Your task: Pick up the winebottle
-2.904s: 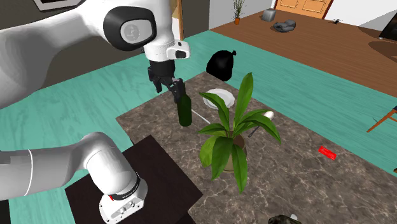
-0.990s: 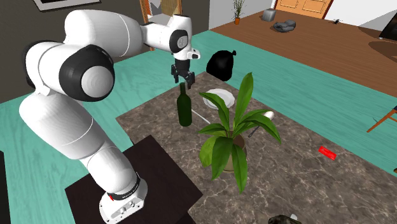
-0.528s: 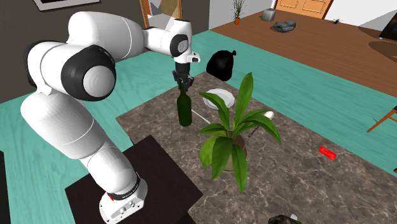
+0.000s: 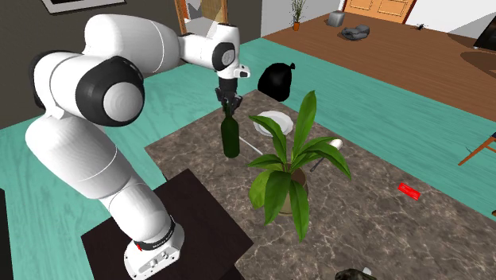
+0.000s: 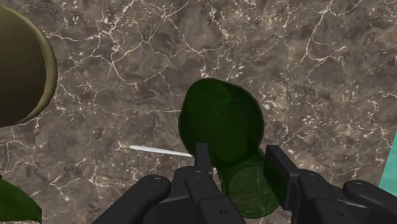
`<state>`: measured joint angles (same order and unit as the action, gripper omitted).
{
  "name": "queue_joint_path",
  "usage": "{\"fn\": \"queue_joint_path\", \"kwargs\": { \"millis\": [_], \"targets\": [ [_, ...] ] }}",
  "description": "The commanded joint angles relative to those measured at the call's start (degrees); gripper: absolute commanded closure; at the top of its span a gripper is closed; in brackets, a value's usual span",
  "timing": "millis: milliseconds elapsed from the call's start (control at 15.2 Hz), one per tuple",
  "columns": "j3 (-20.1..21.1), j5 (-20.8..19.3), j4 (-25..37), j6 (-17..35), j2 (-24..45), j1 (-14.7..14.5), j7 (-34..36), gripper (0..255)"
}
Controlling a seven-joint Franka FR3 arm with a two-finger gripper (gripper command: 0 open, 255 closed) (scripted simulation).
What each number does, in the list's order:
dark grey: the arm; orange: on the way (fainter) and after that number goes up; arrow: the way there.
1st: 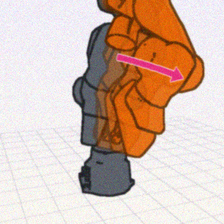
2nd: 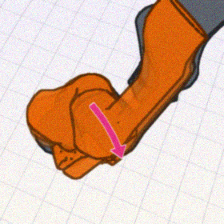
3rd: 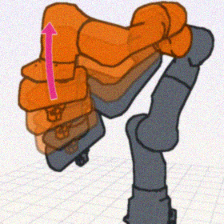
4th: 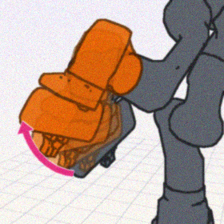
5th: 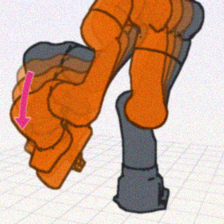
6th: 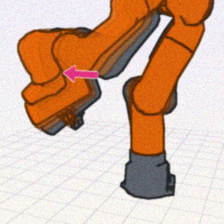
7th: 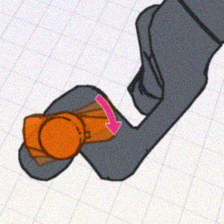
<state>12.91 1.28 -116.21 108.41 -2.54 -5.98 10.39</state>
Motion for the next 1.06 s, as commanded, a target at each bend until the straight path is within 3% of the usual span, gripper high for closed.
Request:
{"fn": "queue_joint_path", "kwargs": {
  "millis": [0, 990],
  "targets": [
    [0.0, 0.0, 0.9, -1.2, -0.2, 0.0, 0.0, 255],
    [-0.2, 0.2, 9.7, -11.2, -1.4, 0.1, -0.1, 255]
  ]
}}
